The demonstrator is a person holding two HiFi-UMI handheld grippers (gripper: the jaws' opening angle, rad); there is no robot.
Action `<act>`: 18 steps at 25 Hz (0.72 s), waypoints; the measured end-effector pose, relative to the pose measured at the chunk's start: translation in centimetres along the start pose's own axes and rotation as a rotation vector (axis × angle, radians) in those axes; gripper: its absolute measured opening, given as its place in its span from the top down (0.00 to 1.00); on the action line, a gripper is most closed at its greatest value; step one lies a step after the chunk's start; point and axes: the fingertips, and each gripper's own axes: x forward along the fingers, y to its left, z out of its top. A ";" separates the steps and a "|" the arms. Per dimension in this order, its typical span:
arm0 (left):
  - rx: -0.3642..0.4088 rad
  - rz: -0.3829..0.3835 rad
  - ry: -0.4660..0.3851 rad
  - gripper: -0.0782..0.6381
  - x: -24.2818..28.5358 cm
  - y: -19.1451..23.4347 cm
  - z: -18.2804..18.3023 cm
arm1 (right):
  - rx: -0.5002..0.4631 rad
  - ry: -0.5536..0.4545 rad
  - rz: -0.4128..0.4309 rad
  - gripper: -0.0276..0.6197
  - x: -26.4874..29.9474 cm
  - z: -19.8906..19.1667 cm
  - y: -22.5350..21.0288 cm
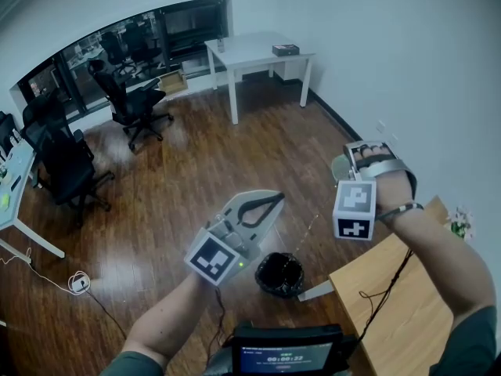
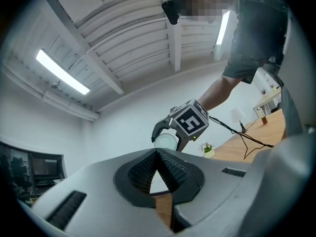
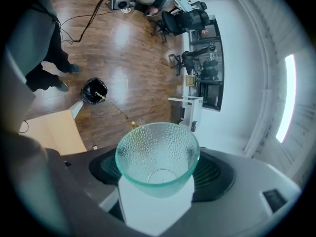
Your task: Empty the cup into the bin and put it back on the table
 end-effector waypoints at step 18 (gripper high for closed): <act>0.010 0.009 0.000 0.90 0.0 0.3 -0.6 | -0.117 -0.008 -0.031 0.34 0.2 0.9 0.5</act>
